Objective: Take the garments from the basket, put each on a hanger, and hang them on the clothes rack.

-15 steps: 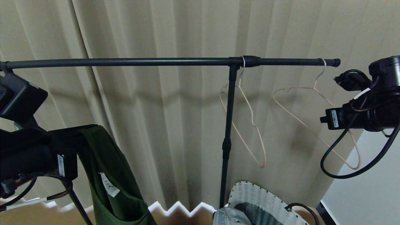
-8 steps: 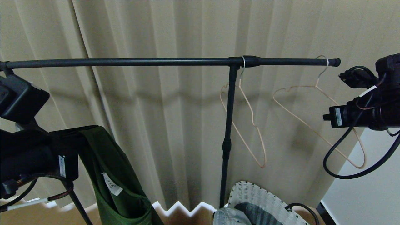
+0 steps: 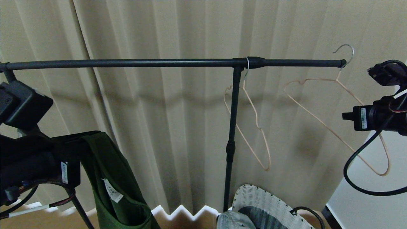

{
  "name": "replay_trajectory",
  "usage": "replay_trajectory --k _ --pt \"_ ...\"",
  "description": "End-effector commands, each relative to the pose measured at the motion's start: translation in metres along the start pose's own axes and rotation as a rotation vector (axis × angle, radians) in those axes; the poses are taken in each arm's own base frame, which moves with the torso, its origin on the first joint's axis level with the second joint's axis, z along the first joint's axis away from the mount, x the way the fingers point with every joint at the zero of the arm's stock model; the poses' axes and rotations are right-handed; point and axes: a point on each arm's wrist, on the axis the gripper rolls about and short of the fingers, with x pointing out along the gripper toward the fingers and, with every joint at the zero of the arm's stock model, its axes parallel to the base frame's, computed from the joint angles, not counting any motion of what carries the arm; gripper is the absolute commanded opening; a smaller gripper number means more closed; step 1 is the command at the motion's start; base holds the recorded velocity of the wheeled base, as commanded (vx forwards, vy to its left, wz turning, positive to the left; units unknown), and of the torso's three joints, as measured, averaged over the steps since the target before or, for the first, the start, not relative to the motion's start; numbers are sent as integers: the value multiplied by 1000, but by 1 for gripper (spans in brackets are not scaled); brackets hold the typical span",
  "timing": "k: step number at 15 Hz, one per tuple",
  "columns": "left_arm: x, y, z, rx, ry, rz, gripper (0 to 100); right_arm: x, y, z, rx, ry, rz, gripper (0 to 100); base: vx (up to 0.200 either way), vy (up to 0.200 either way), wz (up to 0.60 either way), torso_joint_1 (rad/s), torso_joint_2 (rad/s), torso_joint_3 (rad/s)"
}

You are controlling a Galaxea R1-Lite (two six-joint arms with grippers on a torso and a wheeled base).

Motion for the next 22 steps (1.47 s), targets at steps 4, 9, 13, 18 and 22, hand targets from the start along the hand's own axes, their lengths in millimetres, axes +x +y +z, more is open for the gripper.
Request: replay_trajectory --k 4,9,13,18,22 --pt "1 0 -1 1 8 5 0 -37 0 -23 -7 -24 12 0 -100 0 0 -2 2 1" --pt "1 0 -3 1 13 4 0 -45 -1 -36 -8 -13 16 0 -200 0 0 3 3 3" --pt "2 -1 -4 2 18 1 0 -48 -1 -36 -5 -25 21 0 -100 0 0 4 1 4" --pt "2 -1 -4 -2 19 3 0 -72 10 -35 -25 -99 156 0 0 0 0 0 0 0" --pt "2 0 -4 -5 21 4 0 -93 20 -38 -59 -176 301 0 0 0 0 0 0 0"
